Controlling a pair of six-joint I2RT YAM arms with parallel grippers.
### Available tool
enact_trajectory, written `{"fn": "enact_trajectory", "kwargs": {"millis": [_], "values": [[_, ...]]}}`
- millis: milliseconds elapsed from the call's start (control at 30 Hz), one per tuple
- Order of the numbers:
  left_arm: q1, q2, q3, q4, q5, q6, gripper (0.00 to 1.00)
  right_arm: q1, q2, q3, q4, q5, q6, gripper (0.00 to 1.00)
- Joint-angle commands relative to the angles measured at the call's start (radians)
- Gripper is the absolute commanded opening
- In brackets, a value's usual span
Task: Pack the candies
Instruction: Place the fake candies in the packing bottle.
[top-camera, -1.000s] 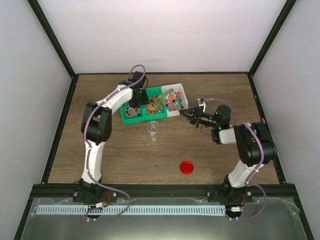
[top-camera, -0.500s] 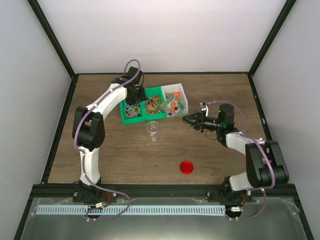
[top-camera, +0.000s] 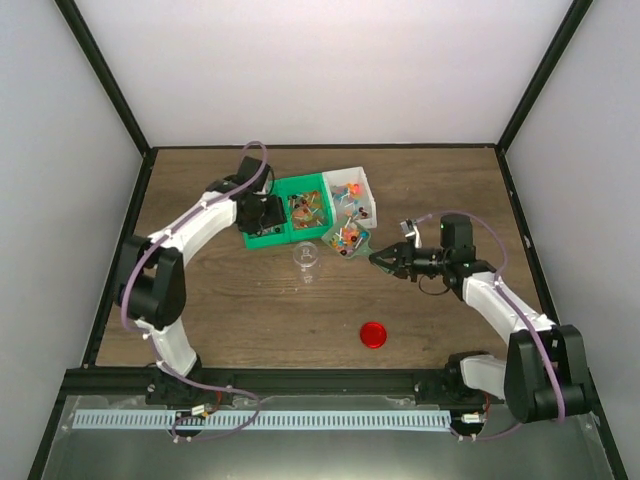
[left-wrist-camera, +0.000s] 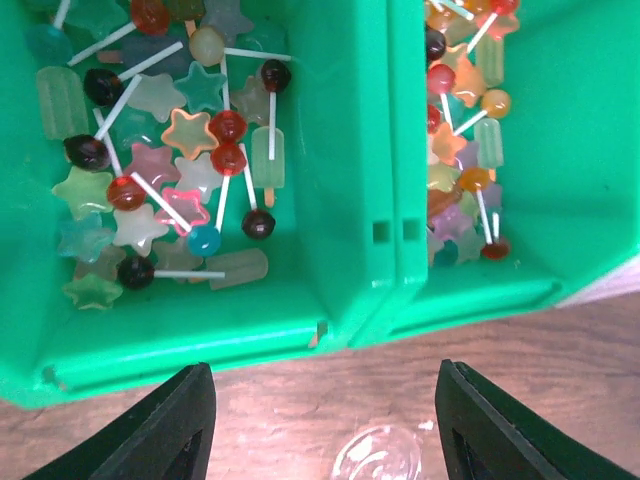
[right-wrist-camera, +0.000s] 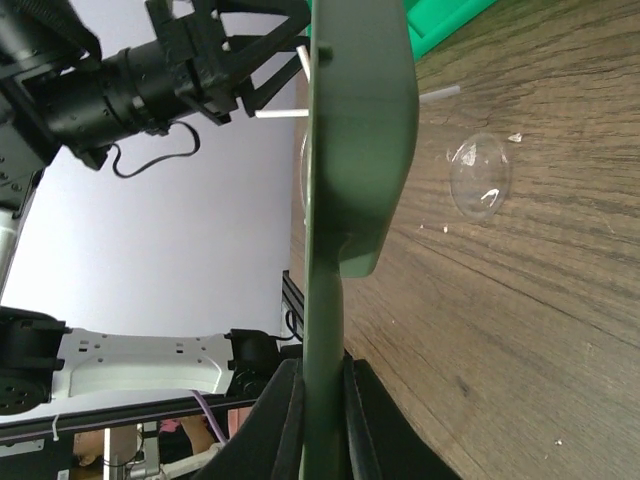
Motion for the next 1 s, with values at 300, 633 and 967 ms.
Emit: {"fn": "enact_trajectory", "kwargs": {"millis": [300,633,967], "values": [[0.006,-0.334,-0.468,0.377,0.16,0.116,0.82,0.04,-0.046,0.148,-0.302,0.049,-0.147,0.01],[0.004,-0.475,-0.713,0.569,0.202,0.18,0.89,0.1,-0.029,0.257,-0.395,0.128,-0.173,0.01],[0.004,-0.46,-0.755,0.602,0.217,0.114,0.88,0.194,-0.012,0.354,-0.499,0.258,-0.257,0.01]]}}
